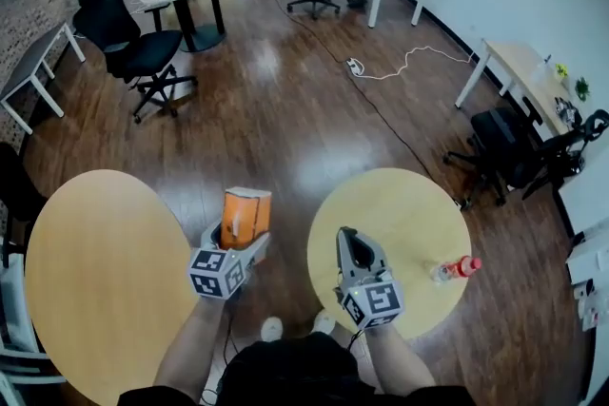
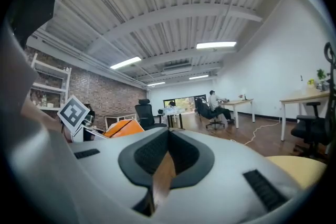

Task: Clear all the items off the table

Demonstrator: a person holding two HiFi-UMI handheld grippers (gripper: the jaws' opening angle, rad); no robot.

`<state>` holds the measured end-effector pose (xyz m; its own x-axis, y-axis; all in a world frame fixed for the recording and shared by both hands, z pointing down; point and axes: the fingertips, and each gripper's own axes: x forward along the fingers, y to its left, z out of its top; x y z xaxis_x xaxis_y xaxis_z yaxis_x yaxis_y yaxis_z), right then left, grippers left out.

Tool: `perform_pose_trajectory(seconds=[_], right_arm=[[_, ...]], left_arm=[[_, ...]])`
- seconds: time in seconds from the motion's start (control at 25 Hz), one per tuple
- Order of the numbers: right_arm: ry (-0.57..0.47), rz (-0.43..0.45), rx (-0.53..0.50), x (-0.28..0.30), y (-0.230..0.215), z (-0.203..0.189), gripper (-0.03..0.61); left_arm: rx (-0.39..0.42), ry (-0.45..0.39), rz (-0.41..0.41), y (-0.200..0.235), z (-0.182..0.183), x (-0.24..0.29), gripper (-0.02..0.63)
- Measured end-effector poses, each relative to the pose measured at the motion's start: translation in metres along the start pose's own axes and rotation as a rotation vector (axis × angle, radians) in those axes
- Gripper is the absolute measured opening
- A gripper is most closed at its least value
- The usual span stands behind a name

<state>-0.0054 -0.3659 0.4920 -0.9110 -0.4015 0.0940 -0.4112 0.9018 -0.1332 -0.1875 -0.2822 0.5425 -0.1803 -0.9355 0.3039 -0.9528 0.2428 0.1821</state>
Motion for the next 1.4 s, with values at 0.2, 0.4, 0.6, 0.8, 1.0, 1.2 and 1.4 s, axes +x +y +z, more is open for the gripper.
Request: perform_pose_trajectory(seconds=[0.2, 0.4, 0.6, 0.8, 1.0, 1.2, 1.4], right_arm=[[-0.037, 0.213, -0.042, 0.045, 0.084, 0.017, 0.003], [-0.049, 0.458, -0.098, 0.082, 0.171, 0.024, 0.003], [-0.034, 0.681, -0.104, 0.116, 0.244, 0.017, 0.003], [-0.013, 0.931, -0.105, 0.107, 0.34, 0.011, 0.003], [-0.006, 1.116, -0.124, 0.085, 0.421, 0.008, 0.003], [-0.053, 1.274, -0.149, 0.057, 0.505, 0.018, 0.003], [-0.041, 1.327, -0.163, 0.044, 0.564, 0.007, 0.003]], left_arm=[[-0.055, -0.134, 0.165, 0.057, 0.02, -0.083, 0.446], [-0.086, -0.227, 0.366, 0.102, 0.026, -0.166, 0.445], [-0.121, -0.278, 0.636, 0.133, 0.008, -0.268, 0.445], [-0.192, -0.322, 0.914, 0.14, -0.023, -0.375, 0.445], [-0.223, -0.378, 1.106, 0.127, -0.046, -0.46, 0.445], [-0.247, -0.436, 1.272, 0.12, -0.066, -0.55, 0.445], [-0.288, -0.465, 1.37, 0.127, -0.093, -0.612, 0.445]])
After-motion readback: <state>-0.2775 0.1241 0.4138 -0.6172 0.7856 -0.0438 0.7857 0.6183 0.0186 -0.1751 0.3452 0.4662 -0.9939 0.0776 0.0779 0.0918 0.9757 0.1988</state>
